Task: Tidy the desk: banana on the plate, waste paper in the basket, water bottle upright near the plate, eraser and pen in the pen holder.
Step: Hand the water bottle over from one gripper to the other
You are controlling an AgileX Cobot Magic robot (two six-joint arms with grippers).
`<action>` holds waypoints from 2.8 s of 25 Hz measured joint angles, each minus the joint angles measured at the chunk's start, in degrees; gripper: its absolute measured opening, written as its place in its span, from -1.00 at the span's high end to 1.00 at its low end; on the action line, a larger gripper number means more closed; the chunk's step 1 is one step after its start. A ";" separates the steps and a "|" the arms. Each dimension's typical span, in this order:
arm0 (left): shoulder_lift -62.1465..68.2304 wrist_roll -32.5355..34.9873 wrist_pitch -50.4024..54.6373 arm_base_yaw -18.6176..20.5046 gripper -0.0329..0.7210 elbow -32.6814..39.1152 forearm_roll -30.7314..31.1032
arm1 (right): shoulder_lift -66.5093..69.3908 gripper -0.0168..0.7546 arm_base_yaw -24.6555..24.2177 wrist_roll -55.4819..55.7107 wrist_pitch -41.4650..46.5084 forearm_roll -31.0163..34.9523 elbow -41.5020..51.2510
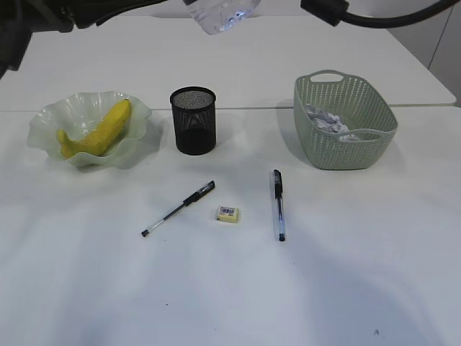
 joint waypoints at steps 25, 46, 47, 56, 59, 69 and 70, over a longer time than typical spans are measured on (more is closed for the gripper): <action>0.00 -0.93 -2.02 -1.78 -0.51 -4.30 0.10 | 0.00 -0.03 0.09 0.52 2.68 10.73 0.00; 0.00 -2.81 -3.19 -1.78 -0.52 -6.58 0.40 | 0.13 -0.03 0.09 7.43 1.39 11.13 0.00; 0.00 -3.03 -3.48 -1.81 -0.52 -7.11 0.73 | 0.13 -0.03 0.09 6.96 1.39 11.26 0.00; 0.00 -3.68 -5.57 -1.91 -0.52 -9.26 0.85 | 0.13 -0.03 -0.02 3.46 1.04 11.63 0.00; 0.00 -3.81 -6.26 -2.46 -0.52 -9.26 0.85 | 0.13 -0.03 -0.02 3.22 1.04 11.63 0.00; -0.13 -4.11 -8.24 -4.87 -0.52 -9.26 0.41 | 0.13 -0.03 2.47 1.63 0.15 11.41 -1.03; -0.13 -4.11 -8.27 -4.87 -0.52 -9.26 0.41 | 0.13 -0.03 2.47 1.56 0.15 11.41 -1.03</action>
